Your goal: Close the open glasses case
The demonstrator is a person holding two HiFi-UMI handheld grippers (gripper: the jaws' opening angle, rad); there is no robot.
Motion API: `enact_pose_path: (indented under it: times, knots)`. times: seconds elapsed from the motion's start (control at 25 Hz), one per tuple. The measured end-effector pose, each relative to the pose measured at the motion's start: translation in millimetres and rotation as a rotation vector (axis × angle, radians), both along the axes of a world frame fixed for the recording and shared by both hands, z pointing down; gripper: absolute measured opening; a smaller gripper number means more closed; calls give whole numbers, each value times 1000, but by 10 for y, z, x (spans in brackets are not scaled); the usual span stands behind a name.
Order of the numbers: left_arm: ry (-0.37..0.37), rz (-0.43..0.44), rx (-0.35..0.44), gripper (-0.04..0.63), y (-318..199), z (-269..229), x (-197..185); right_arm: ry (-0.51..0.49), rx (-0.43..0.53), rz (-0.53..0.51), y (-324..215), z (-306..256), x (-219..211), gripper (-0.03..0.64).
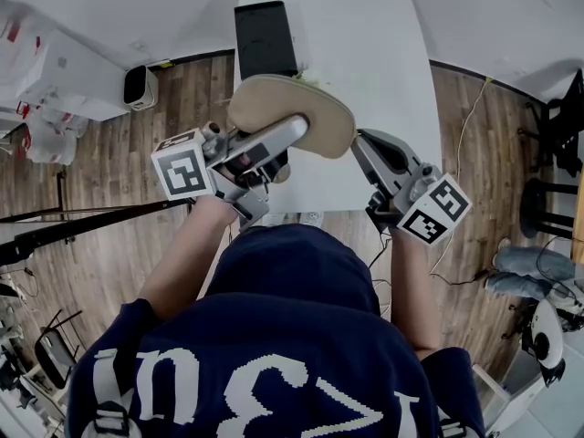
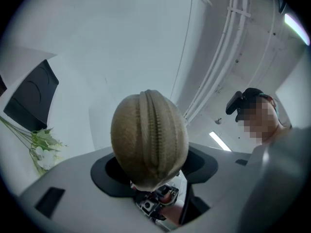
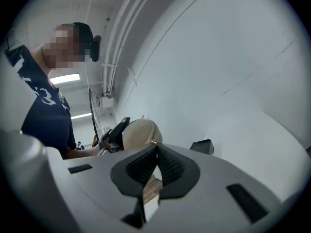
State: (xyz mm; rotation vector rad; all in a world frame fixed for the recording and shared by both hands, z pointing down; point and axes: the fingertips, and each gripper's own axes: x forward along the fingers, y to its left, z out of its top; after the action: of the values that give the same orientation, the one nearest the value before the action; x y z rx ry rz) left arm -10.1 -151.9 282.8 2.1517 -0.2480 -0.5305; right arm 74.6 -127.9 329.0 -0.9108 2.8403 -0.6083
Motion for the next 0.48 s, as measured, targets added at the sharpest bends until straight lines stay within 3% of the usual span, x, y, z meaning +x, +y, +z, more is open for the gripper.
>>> enact_pose_path:
  times: [0.28, 0.48]
  knots:
    - [-21, 64, -17, 278, 67, 76, 10, 212, 82, -122, 81, 30, -29, 23]
    - [-89, 193, -13, 276, 189, 111, 97, 307, 117, -179, 125, 55, -28, 23]
